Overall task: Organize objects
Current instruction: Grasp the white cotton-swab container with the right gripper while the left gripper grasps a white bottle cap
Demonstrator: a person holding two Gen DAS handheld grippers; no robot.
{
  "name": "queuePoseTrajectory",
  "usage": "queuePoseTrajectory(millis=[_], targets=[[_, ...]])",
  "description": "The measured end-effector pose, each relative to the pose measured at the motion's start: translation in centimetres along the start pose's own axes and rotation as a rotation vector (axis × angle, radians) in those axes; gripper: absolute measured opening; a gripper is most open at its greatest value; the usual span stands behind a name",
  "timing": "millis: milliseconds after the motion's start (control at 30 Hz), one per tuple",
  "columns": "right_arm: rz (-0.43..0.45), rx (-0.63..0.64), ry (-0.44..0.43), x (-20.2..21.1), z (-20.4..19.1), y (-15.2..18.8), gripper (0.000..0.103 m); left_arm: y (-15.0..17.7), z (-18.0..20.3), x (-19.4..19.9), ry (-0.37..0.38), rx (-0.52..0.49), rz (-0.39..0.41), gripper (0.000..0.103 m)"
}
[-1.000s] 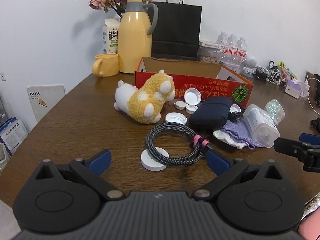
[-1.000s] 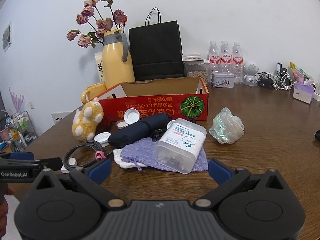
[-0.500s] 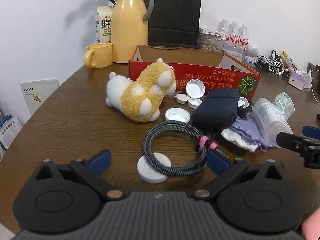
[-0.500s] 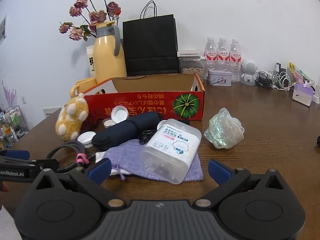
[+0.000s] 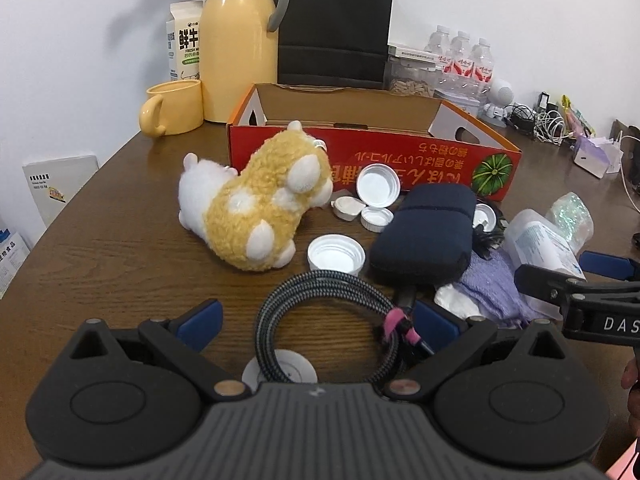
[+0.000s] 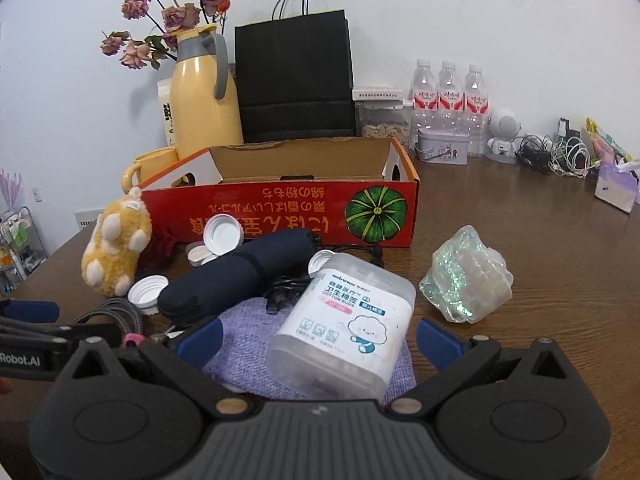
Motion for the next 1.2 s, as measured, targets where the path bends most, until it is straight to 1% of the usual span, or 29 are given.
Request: queuePoseTrajectory(millis=[100,267,333,400,433,467,500,533,600,700,767,833,900,967,1100,1200], targets=[[-0.014,-0.005,0.016,-0.8,0.3,-0.1,0.102,-0.6,-0.1,-0.7,-0.008,0.004,0.002,0.103],[-0.033,-0.008,0.033,-1.8,1.0,-0.4,0.091,-2.0,0.2,-2.0,0.022,-0.006,0.015,0.103],[-0.034,-0.006,0.035,-1.9,1.4,-0.5,0.085,-2.5,0.6,-2.8,0.028,-0.028,0.014,0.097],[-0.038,-0.003,0.026,-2.0,1.8,-0.6,0.083,-2.9,0.9,-3.4,0.022,-0.047,0.013,0.095],[-0.041,-0.001,0.023,-2.0,2.0,-0.6,0.077,-3.1,1.1,-3.6,0.022,-0.057,0.016,0.089],[-0.044,0.003,0.019,-2.0,2.1,-0.6,0.074,-3.2,1.2,-3.8,0.024,-0.067,0.02,0.084],[-0.049,0.005,0.014,-2.1,2.3,-0.6,0.072,-3.3,1.3,-4.0,0.024,-0.071,0.021,0.075],[-0.052,0.008,0.008,-2.1,2.4,-0.5,0.071,-3.5,1.3,-4.2,0.025,-0.071,0.019,0.068],[-0.057,0.01,-0.002,-2.1,2.5,-0.4,0.071,-3.7,1.4,-4.3,0.029,-0.067,0.009,0.064],[-0.059,0.006,-0.014,-2.2,2.8,-0.4,0.071,-3.6,1.4,-4.1,0.033,-0.077,0.008,0.062],[-0.058,0.002,-0.019,-2.3,3.0,-0.4,0.071,-3.4,1.4,-4.0,0.036,-0.083,0.0,0.057],[-0.059,0.002,-0.021,-2.4,3.0,-0.4,0.071,-3.3,1.4,-4.0,0.033,-0.088,-0.018,0.048],[-0.059,0.001,-0.024,-2.5,3.0,-0.3,0.071,-2.9,1.2,-4.3,0.033,-0.084,-0.054,0.047],[-0.058,0.004,-0.024,-2.5,2.9,-0.3,0.071,-2.7,1.0,-4.7,0.031,-0.076,-0.071,0.047],[-0.055,0.005,-0.025,-2.6,2.9,-0.3,0.071,-2.9,0.5,-5.7,0.038,-0.028,-0.073,0.047],[-0.057,0.005,-0.027,-2.7,3.0,-0.3,0.071,-3.2,0.6,-6.1,0.034,-0.024,-0.066,0.047]])
Point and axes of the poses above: each gripper's, at about its wrist camera, not at the fingertips, and x roughly against the way its jaws point, z to its right, y to its underside, the point moved 4 cm from there along -x, roughly the way its jaws point
